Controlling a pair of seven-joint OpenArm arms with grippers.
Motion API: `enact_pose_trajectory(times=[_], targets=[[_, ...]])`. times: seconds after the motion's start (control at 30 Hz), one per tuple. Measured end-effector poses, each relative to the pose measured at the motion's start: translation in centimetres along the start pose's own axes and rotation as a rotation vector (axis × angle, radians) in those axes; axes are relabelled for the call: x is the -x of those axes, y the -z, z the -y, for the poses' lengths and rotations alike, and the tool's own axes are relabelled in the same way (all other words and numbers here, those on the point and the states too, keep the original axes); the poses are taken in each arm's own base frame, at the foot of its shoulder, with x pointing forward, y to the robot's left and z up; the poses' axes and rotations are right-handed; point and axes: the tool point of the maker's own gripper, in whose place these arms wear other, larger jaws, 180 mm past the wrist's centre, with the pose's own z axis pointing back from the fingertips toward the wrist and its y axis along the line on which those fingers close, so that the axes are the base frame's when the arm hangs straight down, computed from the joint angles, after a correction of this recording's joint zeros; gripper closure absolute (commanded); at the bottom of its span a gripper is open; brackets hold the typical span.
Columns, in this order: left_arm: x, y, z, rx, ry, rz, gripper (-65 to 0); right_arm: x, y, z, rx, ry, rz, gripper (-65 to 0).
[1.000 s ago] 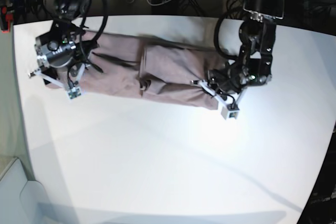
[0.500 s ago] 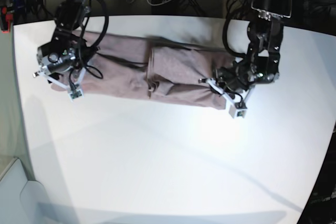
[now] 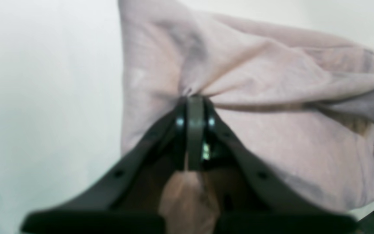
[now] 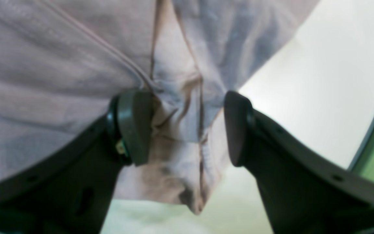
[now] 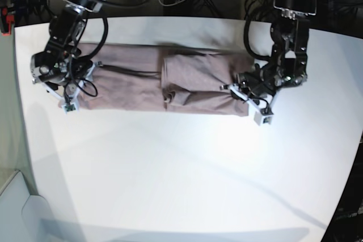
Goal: Layout the t-shirt on the table in an organized manner, then fold the t-shirt properly
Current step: 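Lower the folded end and hold the strip with both grippers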
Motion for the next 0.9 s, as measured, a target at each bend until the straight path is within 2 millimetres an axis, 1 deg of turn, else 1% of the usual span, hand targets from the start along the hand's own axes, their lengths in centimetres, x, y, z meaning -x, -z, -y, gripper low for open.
enact_pose_trajectory(times=[0.23, 0.33, 0.37, 0.43, 0.5, 0.63, 0.83, 0.9], targets=[[0.1, 0.0, 0.0, 0.001, -0.002, 0.000, -0.1, -0.2, -0.3, 0.1, 0.011, -0.007, 0.005, -35.7], [0.1, 0.0, -0.1, -0.002, -0.002, 0.000, -0.1, 0.3, -1.3, 0.9, 0.056, -0.018, -0.017, -35.9], [0.1, 0.0, -0.1, -0.003, -0.002, 0.000, -0.1, 0.1, -1.7, 1.2, 0.074, -0.025, -0.010, -35.9], [0.1, 0.0, -0.2, -0.004, -0.002, 0.000, -0.1, -0.5, -2.7, 1.8, 0.101, -0.028, 0.020, -37.7], [0.1, 0.0, -0.2, -0.004, -0.003, 0.001, -0.1, -1.0, -3.2, 2.0, 0.112, -0.028, 0.035, -42.1], [0.1, 0.0, -0.2, -0.004, -0.002, 0.001, -0.1, -0.2, -3.3, 2.1, 0.116, -0.026, -0.002, -47.3], [0.1, 0.0, -0.2, -0.005, -0.002, 0.001, -0.1, -0.4, -3.3, 2.1, 0.115, -0.026, 0.009, -48.1], [0.1, 0.0, -0.2, -0.006, -0.002, 0.001, -0.1, -0.8, -3.0, 2.1, 0.109, -0.018, 0.011, -48.1]])
